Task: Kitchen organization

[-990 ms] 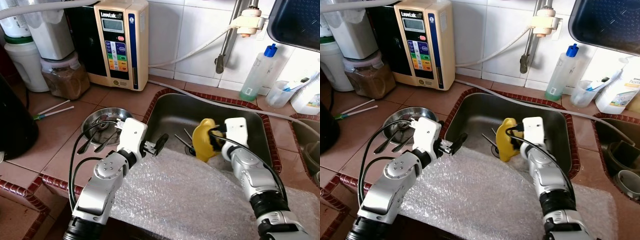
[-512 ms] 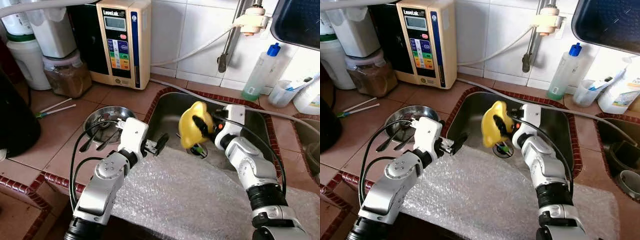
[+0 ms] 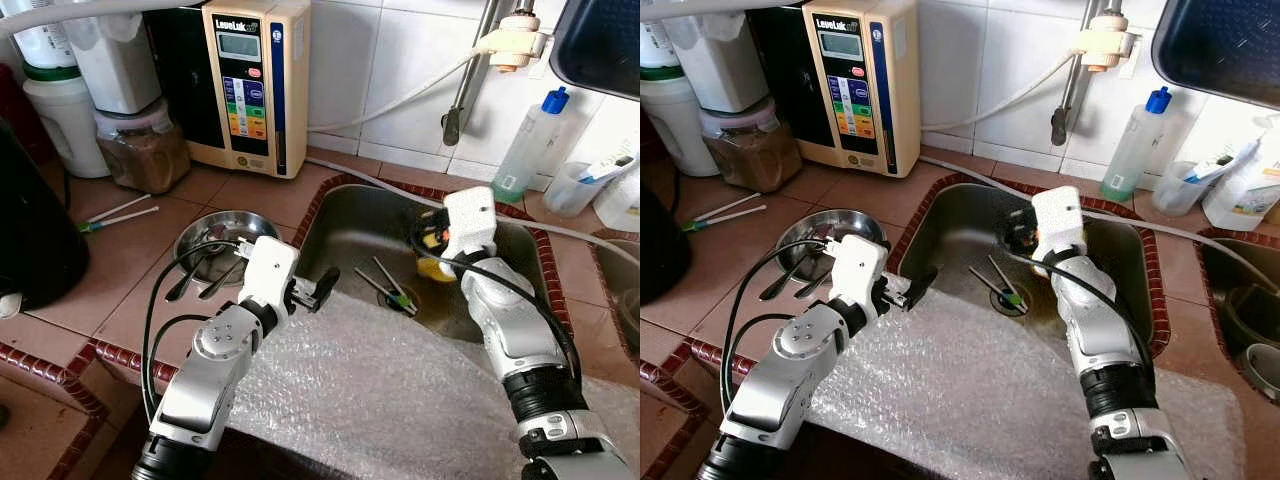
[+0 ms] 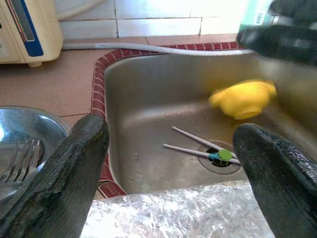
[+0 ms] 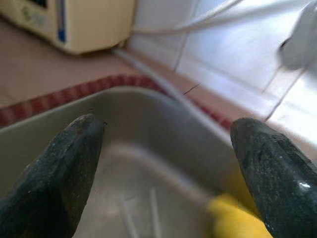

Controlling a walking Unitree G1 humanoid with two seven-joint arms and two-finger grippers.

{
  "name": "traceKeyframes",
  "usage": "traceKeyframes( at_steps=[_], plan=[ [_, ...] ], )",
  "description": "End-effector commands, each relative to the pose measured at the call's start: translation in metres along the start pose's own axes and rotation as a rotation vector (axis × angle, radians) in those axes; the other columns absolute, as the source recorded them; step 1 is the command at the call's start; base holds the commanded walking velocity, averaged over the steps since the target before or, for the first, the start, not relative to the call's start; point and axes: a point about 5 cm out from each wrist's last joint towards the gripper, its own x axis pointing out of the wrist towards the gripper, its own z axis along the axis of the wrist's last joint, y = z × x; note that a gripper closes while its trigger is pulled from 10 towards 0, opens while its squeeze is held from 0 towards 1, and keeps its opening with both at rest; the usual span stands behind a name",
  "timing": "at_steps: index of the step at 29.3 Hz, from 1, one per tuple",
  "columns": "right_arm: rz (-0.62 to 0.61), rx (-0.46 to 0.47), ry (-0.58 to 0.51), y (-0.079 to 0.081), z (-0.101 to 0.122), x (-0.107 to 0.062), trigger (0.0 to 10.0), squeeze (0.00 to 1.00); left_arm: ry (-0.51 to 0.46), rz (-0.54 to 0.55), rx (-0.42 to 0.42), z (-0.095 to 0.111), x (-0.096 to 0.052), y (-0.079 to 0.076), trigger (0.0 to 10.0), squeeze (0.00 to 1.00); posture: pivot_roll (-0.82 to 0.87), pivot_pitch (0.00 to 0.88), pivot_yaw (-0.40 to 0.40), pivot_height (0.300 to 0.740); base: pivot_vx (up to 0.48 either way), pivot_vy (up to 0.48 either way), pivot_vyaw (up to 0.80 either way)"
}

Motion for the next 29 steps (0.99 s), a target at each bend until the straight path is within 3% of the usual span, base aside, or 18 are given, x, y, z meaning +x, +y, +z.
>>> traceKeyframes(
  at_steps=[1,2,3,4,5,9,10,11,12,16,20,29],
  plan=[
    [0.014,0.015,0.001,0.001,0.002,0.000,10.0,1.00,-0.005,0.006,0.010,0.002,0.000,-0.002,10.0,1.00,0.04,0.000,-0.034,0.740,0.000,0.000,0.00],
    [0.013,0.018,-0.012,0.001,0.005,0.000,10.0,1.00,-0.007,0.009,0.012,0.002,0.001,-0.001,10.0,1.00,0.04,0.000,-0.035,0.740,0.000,0.000,0.00],
    [0.008,0.030,-0.026,0.002,0.008,0.001,10.0,0.91,-0.015,0.033,0.016,0.004,0.001,0.001,10.0,1.00,0.04,0.000,-0.035,0.740,0.000,0.000,0.00],
    [0.004,0.034,-0.036,0.002,0.010,0.001,10.0,0.91,-0.022,0.051,0.018,0.005,0.001,0.002,10.0,1.00,0.04,0.000,-0.035,0.740,0.000,0.000,0.00],
    [-0.006,0.050,-0.055,0.003,0.015,0.001,10.0,0.00,-0.036,0.097,0.021,0.008,0.001,0.007,10.0,1.00,0.04,0.000,-0.035,0.740,0.000,0.000,0.00],
    [0.003,0.126,-0.151,0.016,0.035,-0.002,10.0,0.00,-0.095,0.304,0.009,0.019,-0.003,0.032,10.0,1.00,0.04,0.000,-0.036,0.740,0.000,0.000,0.00],
    [0.033,0.140,-0.169,0.023,0.040,-0.004,10.0,0.00,-0.109,0.352,-0.004,0.021,-0.005,0.038,10.0,0.38,0.04,0.000,-0.035,0.740,0.000,0.000,0.00],
    [0.054,0.150,-0.182,0.027,0.043,-0.006,10.0,0.00,-0.118,0.383,-0.014,0.022,-0.007,0.043,10.0,0.38,0.04,0.000,-0.035,0.740,0.000,0.000,0.00],
    [0.106,0.157,-0.197,0.038,0.048,-0.009,10.0,0.00,-0.138,0.464,-0.026,0.024,-0.012,0.053,10.0,0.00,0.04,0.000,-0.035,0.740,0.000,0.000,0.00],
    [0.178,0.171,-0.207,0.056,0.053,-0.017,10.0,0.00,-0.186,0.568,-0.016,0.030,-0.025,0.066,10.0,0.00,0.04,0.000,-0.033,0.740,0.000,0.000,0.00],
    [0.256,0.185,-0.199,0.076,0.053,-0.025,10.0,0.00,-0.156,0.656,-0.011,0.024,-0.041,0.078,10.0,0.00,0.05,0.000,-0.034,0.740,0.000,0.000,0.00],
    [0.269,0.197,-0.176,0.082,0.054,-0.029,10.0,0.00,-0.079,0.710,0.000,0.017,-0.058,0.083,10.0,0.00,0.07,0.000,-0.037,0.740,0.000,0.000,0.00]
  ],
)
